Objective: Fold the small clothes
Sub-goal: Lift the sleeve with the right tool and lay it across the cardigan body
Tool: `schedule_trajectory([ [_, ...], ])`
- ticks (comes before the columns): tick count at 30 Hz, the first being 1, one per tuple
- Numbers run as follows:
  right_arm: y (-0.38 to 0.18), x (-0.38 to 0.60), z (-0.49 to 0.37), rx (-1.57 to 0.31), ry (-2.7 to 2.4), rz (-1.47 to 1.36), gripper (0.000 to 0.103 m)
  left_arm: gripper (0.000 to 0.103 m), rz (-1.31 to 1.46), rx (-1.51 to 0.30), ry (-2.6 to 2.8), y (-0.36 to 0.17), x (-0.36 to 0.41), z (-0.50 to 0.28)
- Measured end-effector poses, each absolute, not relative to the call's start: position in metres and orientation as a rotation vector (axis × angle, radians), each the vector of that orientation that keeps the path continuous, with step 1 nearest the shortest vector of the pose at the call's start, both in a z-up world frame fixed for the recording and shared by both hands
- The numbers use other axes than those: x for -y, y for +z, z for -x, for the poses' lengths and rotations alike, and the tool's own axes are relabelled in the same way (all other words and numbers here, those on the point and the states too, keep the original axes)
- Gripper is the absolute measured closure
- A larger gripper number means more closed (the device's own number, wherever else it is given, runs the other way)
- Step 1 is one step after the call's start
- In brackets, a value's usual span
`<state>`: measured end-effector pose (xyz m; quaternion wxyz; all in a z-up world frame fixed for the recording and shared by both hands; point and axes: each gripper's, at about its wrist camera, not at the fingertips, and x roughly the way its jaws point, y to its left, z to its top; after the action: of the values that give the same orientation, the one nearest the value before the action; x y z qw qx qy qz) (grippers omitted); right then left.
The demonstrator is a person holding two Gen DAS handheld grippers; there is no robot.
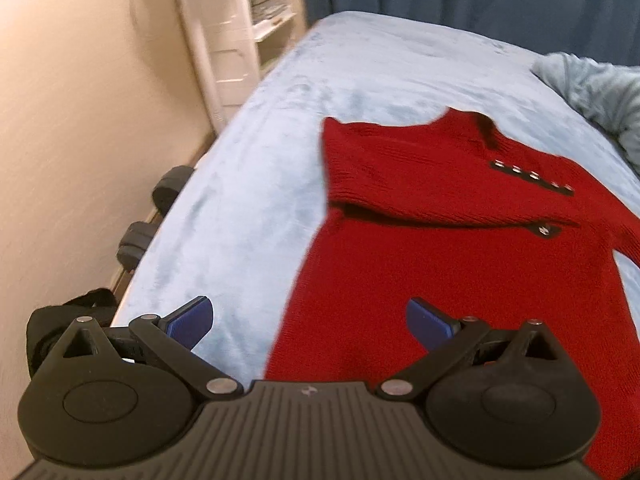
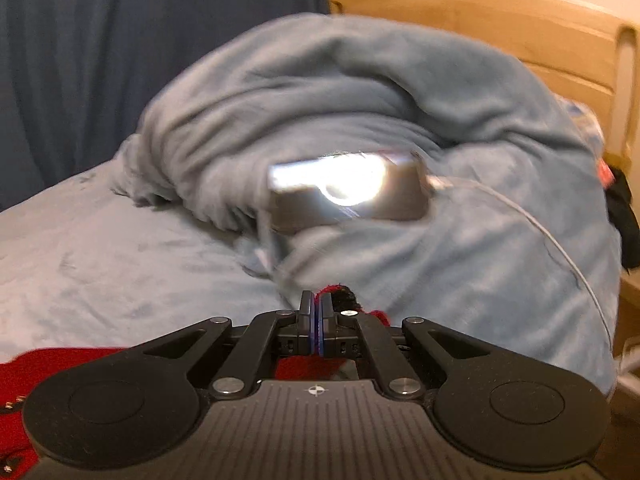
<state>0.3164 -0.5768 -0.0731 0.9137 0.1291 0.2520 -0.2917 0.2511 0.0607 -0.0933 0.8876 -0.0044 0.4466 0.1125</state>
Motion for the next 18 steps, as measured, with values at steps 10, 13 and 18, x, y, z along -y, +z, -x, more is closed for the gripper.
schedule_trajectory([
  [10,0.020,0.314,-0.428,-0.409,-0.047,-0.055,0.103,0.000,0.139,-0.928,0.319,-0.097,-0.141,-0.245],
  [13,0.012,0.192,-0.440,-0.392,0.197,0.015,0.103,0.000,0.133,-0.910,0.339,-0.094,-0.159,-0.237],
  [18,-0.033,0.052,-0.430,-0.485,0.434,0.114,0.103,0.000,0.144,-0.909,0.356,-0.091,-0.184,-0.225],
])
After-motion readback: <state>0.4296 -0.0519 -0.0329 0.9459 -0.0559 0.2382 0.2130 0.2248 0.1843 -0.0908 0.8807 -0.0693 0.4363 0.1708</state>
